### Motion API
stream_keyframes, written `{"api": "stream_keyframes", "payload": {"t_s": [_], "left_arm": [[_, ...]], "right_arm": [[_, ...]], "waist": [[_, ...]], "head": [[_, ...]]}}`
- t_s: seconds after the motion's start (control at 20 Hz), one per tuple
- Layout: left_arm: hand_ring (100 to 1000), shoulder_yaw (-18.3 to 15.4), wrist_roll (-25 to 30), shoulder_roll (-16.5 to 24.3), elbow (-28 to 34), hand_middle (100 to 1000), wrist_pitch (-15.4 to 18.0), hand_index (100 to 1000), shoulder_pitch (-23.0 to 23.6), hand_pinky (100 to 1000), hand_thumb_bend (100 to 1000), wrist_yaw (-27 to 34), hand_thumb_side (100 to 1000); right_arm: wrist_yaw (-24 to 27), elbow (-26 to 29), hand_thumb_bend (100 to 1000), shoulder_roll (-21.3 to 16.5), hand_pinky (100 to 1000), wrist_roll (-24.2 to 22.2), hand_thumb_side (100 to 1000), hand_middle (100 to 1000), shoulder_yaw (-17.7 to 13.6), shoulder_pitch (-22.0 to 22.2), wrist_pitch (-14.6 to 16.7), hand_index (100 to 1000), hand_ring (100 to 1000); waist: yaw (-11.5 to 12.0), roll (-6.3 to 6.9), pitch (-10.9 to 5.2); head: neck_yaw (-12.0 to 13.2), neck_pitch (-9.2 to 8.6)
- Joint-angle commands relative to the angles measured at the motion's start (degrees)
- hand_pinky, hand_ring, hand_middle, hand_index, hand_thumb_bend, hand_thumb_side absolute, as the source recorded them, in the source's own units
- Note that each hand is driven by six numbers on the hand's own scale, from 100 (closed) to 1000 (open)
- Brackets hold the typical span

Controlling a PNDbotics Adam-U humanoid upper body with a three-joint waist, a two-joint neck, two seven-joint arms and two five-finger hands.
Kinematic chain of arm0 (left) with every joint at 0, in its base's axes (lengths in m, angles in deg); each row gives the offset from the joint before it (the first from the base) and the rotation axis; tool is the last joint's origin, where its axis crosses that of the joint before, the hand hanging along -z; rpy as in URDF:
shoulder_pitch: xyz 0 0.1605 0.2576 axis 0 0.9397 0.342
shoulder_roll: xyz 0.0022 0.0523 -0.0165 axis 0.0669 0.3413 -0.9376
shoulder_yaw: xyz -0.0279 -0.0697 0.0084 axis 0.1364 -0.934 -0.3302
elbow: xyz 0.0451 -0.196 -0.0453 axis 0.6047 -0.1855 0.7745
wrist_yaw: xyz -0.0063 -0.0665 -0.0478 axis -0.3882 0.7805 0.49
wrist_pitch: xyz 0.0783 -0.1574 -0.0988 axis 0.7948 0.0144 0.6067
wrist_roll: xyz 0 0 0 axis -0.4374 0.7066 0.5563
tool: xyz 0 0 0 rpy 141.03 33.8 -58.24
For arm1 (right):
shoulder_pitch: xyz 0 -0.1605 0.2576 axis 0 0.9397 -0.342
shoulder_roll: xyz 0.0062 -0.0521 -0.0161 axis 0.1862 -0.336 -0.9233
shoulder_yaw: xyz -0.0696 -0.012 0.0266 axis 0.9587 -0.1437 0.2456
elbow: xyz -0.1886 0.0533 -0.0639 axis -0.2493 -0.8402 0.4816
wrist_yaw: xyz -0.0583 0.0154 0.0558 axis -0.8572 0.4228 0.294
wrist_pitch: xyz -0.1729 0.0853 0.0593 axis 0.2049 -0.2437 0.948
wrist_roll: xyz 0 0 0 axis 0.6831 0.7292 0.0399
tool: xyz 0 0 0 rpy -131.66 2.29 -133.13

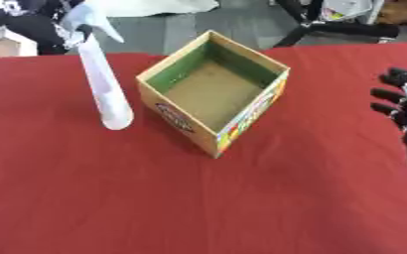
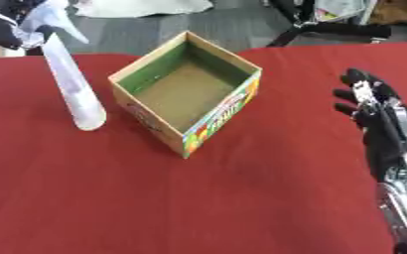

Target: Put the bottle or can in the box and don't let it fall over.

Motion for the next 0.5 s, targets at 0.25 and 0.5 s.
{"api": "stream_keyframes", "payload": {"t_s": [0.25, 0.5], "left_arm": [[319, -0.34, 0.32, 1.28, 0.69, 408, 0.25, 483, -2.1, 452, 100, -0.01, 100], [316, -0.42, 0.33, 1.43, 0.54, 399, 0.3, 474, -2.41, 448, 100, -0.28, 100]], "right_arm": [[0.41, 0.43, 100, -0.98, 829, -0.27, 667, 826, -0.24, -0.26, 0.13, 850, 825], [0.44, 0.47, 100, -1.15, 829, -0.33, 665, 826, -0.32, -0.22, 0.15, 850, 825]], "waist": [[-0.05, 0.01, -2.46], [-0.23, 0.05, -3.03]], "head": [[-0.89, 1.14], [-1.3, 2.0]]}}
